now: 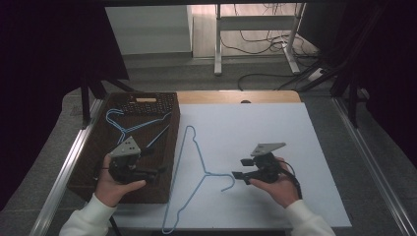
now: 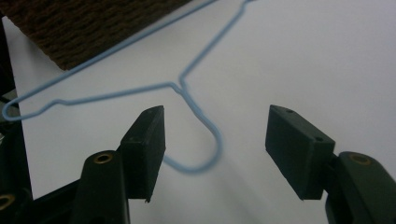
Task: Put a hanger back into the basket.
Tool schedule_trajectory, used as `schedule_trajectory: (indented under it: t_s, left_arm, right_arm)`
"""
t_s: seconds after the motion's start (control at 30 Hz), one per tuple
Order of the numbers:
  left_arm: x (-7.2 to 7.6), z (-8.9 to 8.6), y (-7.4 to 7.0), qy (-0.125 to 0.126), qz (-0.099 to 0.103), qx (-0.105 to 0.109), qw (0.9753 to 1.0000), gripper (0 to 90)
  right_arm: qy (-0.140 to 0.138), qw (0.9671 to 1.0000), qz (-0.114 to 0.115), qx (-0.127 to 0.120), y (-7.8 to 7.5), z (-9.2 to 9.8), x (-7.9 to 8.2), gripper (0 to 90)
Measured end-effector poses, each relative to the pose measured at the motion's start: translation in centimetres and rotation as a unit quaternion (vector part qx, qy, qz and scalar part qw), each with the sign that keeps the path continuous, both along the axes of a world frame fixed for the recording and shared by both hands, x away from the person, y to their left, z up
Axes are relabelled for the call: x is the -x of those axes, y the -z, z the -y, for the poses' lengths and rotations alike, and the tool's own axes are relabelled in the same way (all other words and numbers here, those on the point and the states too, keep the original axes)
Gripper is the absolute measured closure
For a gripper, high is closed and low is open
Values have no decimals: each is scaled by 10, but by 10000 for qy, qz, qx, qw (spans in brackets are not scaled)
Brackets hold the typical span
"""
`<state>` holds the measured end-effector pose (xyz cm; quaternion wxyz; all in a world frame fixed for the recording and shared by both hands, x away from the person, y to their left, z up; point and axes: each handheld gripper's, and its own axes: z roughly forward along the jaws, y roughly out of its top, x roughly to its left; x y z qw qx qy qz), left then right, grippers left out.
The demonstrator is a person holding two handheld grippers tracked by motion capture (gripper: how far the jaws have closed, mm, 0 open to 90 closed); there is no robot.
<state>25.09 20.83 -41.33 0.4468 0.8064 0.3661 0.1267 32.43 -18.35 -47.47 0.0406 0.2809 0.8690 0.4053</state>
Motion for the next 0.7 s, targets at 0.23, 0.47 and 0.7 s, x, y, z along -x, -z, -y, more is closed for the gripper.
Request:
schedule_trajectory:
  t_s: [0.23,0.47,0.7]
  left_arm:
    - [2,-2,0,12,15,38,10000,207]
    - [1,-2,0,15,4,53,10000,209]
    - [2,0,0,63,7,37,10000,210]
  right_arm:
    - [-497,9983,-162,259,14,-62,-18,681]
    - [-786,9927,-404,816,28,-117,-36,896]
    - [-555,9924,-256,1066,36,-137,-55,896]
